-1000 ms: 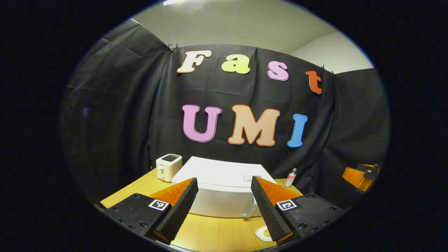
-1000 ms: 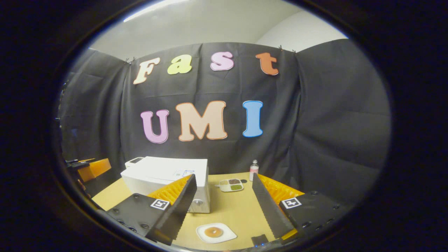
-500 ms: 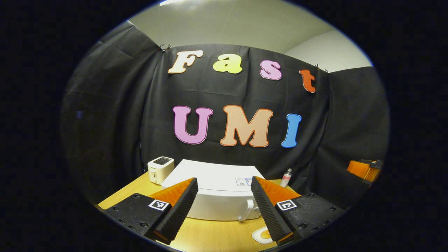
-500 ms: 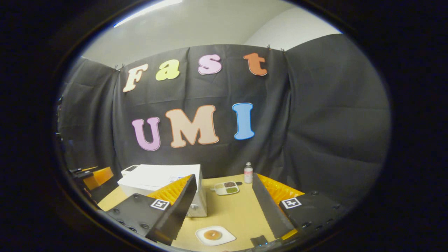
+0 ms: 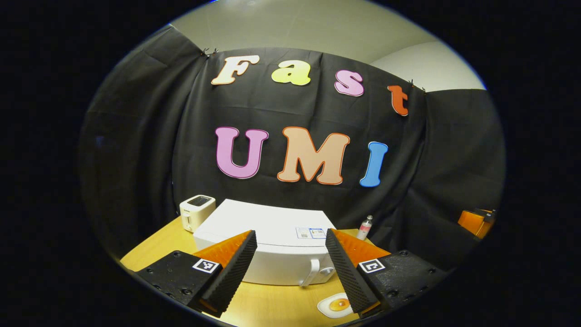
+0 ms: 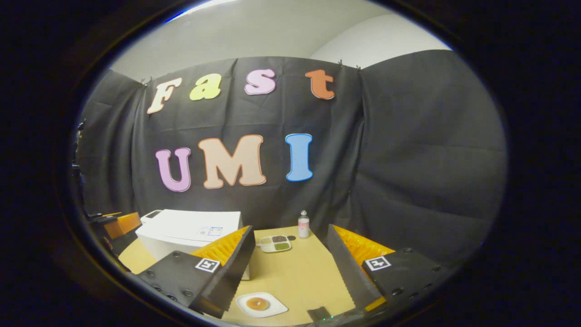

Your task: Open the microwave oven with the left hand, put the food in, and close the microwave oven.

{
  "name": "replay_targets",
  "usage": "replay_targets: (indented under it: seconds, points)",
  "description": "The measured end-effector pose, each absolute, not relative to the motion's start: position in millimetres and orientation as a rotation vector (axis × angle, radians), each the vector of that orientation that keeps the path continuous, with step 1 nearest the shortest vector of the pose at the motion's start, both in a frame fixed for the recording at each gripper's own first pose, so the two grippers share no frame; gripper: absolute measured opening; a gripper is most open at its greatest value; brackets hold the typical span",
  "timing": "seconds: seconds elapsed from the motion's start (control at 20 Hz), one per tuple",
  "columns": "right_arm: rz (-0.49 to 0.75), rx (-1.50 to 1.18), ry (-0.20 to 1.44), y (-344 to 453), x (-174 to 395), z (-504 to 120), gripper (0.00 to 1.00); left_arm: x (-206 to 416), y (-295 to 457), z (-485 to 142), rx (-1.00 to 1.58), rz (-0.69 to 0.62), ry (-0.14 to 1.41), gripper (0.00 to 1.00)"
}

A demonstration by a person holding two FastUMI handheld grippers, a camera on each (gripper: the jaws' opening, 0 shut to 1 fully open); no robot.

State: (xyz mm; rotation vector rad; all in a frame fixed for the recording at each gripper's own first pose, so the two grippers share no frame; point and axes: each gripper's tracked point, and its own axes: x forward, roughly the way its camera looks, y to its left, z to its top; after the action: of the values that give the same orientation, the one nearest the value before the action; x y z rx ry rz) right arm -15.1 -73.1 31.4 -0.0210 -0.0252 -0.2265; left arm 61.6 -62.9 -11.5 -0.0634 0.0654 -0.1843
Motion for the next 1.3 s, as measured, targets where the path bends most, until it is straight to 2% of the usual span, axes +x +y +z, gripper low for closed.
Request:
replay_targets:
  seconds: [0.05,0.35,0.4,0.45,0.5,0.7,0.75,0.85,0.9,1.05,1.15,1.2,1.3]
  points:
    - [-0.232,-0.021,-0.025,-76,-15,31,0.96,63,-66,-19,-0.066,-0.19,0.084,0.96]
    - [-0.279,-0.019,-0.011,-92,-15,26,0.96,71,-73,-68,-0.002,-0.219,0.204,0.96]
    - [-0.286,-0.022,-0.008,-93,-15,25,0.96,71,-75,-76,0.001,-0.233,0.223,0.94]
    - [-0.29,-0.024,-0.005,-93,-16,24,0.96,73,-78,-85,0.003,-0.246,0.241,0.99]
    - [-0.293,-0.023,-0.001,-93,-16,23,0.96,74,-81,-92,0.007,-0.257,0.256,0.97]
    - [-0.3,-0.013,0.009,-92,-17,19,0.96,79,-88,-125,0.033,-0.288,0.321,0.97]
    - [-0.304,-0.014,0.008,-92,-18,19,1.0,80,-90,-134,0.04,-0.295,0.337,0.97]
    - [-0.312,-0.012,0.012,-94,-21,17,1.0,83,-94,-149,0.047,-0.305,0.363,0.97]
    - [-0.314,-0.01,0.017,-95,-22,16,0.96,84,-95,-156,0.049,-0.311,0.376,0.97]
    - [-0.331,-0.003,0.022,-101,-24,14,1.0,87,-102,-182,0.054,-0.326,0.418,0.97]
    - [-0.342,0.004,0.03,-104,-24,11,0.96,90,-106,-198,0.061,-0.337,0.442,0.97]
    - [-0.347,0.008,0.032,-106,-24,11,0.99,94,-110,-205,0.063,-0.341,0.448,0.97]
    - [-0.357,0.015,0.036,-109,-26,10,0.99,100,-116,-221,0.055,-0.353,0.47,0.97]
